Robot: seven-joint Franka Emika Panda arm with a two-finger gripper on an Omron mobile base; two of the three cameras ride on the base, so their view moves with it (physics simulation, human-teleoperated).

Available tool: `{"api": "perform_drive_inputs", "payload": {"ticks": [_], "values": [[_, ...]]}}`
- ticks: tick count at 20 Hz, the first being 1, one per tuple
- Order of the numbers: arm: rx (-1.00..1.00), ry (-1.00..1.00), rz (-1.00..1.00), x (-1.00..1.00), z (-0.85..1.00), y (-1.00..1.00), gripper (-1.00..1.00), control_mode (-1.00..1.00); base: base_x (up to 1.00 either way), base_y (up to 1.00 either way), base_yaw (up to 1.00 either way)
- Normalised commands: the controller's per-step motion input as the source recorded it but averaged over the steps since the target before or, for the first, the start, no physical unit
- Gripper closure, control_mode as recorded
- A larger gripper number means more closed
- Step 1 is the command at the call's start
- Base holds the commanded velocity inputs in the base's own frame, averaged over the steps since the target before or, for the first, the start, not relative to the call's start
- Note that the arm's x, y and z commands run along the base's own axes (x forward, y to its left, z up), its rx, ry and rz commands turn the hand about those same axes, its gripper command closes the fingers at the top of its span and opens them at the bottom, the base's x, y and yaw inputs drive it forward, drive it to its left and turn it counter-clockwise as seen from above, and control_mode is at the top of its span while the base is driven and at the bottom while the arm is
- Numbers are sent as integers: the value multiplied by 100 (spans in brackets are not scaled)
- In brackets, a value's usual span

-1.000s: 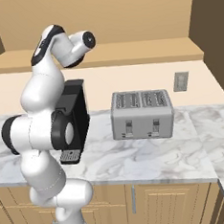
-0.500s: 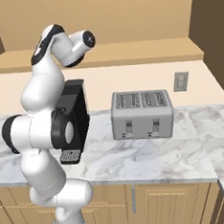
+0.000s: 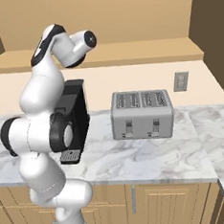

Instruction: Collect the paprika, mayonnaise, and shaker from the cabinet and place them next to the stove.

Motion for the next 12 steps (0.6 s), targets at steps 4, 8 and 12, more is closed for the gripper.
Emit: {"api": "perform_drive_inputs", "payload": {"ticks": [4, 8, 12], "values": [[0, 0, 1, -70, -5, 0, 100, -100, 0, 0, 0], [0, 0, 3, -90, -13, 0, 100, -100, 0, 0, 0], [4, -2, 4, -100, -17, 0, 100, -100, 0, 0, 0]]}}
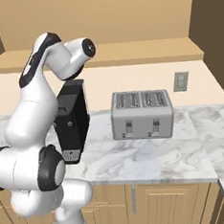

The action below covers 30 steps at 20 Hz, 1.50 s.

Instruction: Collect the paprika, mayonnaise, and shaker from the cabinet and place them next to the stove.

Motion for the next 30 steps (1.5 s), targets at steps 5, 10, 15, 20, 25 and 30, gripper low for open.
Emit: {"api": "perform_drive_inputs", "payload": {"ticks": [5, 10, 15, 20, 25, 30], "values": [[3, -2, 3, -100, -8, 0, 100, -100, 0, 0, 0], [0, 0, 1, -100, -7, 2, 100, -100, 0, 0, 0], [1, -3, 0, -100, -19, -6, 100, -100, 0, 0, 0], [0, -2, 0, -99, -28, -14, 100, -100, 0, 0, 0], [-3, 3, 0, -67, -38, 3, 100, -100, 0, 0, 0], [-1, 1, 0, -10, -8, 3, 100, 100, -44, 10, 0]]}}
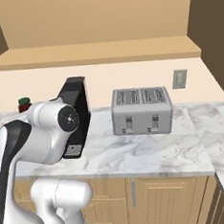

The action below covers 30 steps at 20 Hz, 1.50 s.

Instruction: Collect the paprika, mayonnaise, and shaker from the cabinet and place them next to the stove.

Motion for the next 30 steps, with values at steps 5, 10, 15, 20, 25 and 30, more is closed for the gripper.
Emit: {"api": "perform_drive_inputs", "payload": {"ticks": [5, 10, 15, 20, 25, 30], "values": [[0, 0, 0, 0, 0, 0, 100, 100, -90, 8, 2], [0, 0, 0, 0, 0, 0, 100, 100, -100, 33, 8], [0, 0, 0, 0, 0, 0, 100, 100, -99, 58, 5], [0, 0, 0, 0, 0, 0, 100, 100, -55, 95, 3], [0, 0, 0, 0, 0, 0, 100, 100, -2, 100, 0], [0, 0, 0, 0, 0, 0, 100, 100, 0, 100, 0]]}}
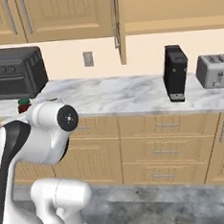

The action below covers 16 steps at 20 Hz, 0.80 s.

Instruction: Collect the paprika, mayonnaise, and shaker from the cabinet and place them next to the stove.

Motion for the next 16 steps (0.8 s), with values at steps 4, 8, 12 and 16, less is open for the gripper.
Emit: {"api": "perform_drive_inputs", "payload": {"ticks": [4, 8, 12, 16], "values": [[0, 0, 0, 0, 0, 0, 100, 100, 0, 100, 0], [0, 0, 0, 0, 0, 0, 100, 100, 16, 100, -5], [0, 0, 0, 0, 0, 0, 100, 100, 40, 100, -13], [0, 0, 0, 0, 0, 0, 100, 100, 44, 100, -14]]}}
